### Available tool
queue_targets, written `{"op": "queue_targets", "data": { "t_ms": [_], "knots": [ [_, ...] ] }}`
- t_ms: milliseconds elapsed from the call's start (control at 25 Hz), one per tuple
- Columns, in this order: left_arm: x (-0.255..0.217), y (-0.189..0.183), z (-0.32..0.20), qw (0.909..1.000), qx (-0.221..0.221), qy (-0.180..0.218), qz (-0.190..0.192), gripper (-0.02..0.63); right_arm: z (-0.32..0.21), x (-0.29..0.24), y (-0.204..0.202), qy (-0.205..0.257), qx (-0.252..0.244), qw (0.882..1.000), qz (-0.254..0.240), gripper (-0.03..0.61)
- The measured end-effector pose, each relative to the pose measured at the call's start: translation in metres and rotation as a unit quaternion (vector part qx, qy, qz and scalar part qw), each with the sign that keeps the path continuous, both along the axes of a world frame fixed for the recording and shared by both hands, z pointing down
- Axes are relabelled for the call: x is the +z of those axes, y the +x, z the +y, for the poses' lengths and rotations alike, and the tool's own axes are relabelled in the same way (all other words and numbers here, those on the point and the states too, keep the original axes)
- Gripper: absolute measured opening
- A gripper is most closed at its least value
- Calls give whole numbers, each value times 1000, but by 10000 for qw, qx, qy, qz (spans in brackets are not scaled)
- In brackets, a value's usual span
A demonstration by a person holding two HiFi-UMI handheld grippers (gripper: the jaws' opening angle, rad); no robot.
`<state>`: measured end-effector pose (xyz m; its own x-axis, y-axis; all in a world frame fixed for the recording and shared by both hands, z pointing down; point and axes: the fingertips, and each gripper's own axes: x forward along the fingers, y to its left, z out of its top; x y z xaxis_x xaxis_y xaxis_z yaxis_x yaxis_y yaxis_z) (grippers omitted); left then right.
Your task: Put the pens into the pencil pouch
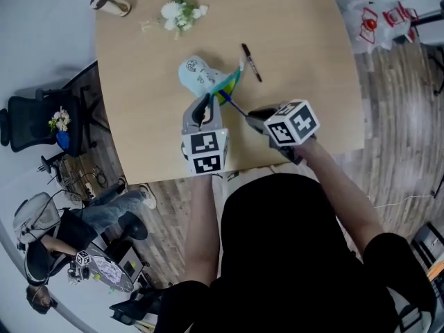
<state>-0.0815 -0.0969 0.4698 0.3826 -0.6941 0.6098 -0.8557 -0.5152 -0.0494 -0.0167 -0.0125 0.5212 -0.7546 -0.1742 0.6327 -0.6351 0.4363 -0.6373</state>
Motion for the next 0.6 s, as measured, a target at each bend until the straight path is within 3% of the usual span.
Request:
{"op": "queue_targets", "data": {
  "t_ms": [600],
  "knots": [
    [1,-4,5,10000,-24,-23,27,35,-31,-5,-13,132,402,9990,-104,46]
  ]
}}
